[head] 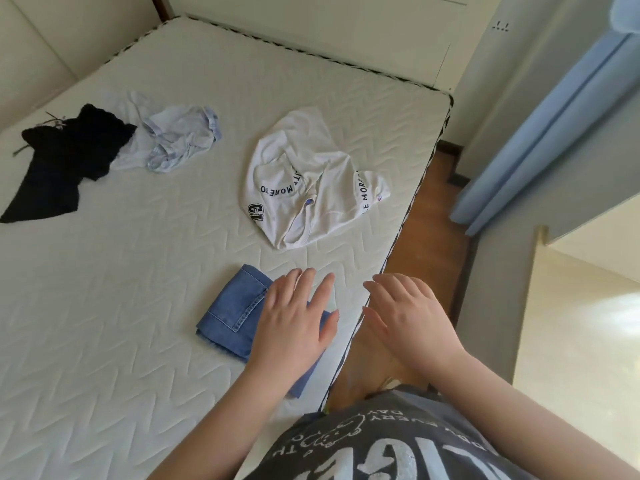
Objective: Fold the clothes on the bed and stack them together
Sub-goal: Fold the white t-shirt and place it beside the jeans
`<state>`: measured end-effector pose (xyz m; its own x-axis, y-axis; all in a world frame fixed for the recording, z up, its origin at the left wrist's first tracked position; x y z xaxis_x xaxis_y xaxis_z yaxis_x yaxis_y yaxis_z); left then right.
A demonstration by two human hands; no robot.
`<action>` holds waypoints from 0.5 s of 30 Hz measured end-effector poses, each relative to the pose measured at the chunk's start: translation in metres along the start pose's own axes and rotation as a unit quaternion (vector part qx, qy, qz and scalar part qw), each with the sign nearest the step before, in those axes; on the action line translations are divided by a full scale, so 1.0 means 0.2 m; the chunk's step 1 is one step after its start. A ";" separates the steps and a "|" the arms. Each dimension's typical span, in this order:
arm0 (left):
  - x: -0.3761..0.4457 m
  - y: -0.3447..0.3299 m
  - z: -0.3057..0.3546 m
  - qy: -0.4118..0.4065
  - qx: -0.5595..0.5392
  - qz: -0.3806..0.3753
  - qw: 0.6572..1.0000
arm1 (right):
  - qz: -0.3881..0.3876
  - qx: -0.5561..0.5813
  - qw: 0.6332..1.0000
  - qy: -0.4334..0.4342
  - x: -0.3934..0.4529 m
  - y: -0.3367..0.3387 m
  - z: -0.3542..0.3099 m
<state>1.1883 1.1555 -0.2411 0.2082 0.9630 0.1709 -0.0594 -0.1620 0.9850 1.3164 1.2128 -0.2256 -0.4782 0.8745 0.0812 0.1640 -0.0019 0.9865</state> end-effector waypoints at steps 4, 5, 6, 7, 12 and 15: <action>0.20 -0.05 0.02 -0.013 -0.009 0.001 1.000 | -0.010 0.010 1.000 -0.021 0.12 -0.01 0.15; 0.27 -0.06 0.03 -0.016 -0.011 0.005 1.000 | -0.010 0.017 0.999 -0.029 0.16 -0.01 0.20; 0.33 -0.07 0.03 -0.019 -0.012 0.007 1.000 | -0.009 0.024 0.999 -0.035 0.20 -0.02 0.25; 0.40 -0.09 0.03 -0.022 -0.010 0.006 1.000 | -0.010 0.029 0.999 -0.039 0.24 -0.02 0.30; 0.77 -0.18 0.09 -0.016 0.009 -0.030 0.999 | 0.011 0.034 0.999 -0.023 0.48 0.01 0.61; 1.00 -0.22 0.18 0.000 0.007 -0.046 0.999 | 0.019 0.024 0.999 -0.015 0.62 0.05 0.84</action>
<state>1.2680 1.3478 -0.2497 0.2130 0.9738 0.0796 -0.0265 -0.0757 0.9968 1.4037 1.4033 -0.2289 -0.4452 0.8882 0.1137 0.2229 -0.0130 0.9748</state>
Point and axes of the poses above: each hand's wrist, its own x-axis towards the middle knuckle, its own y-axis out of the back of the hand, z = x × y, the point moved 10 cm from there along x, towards the middle knuckle, and after that the axes turned 15 degrees about -y, right-handed, at the moved point
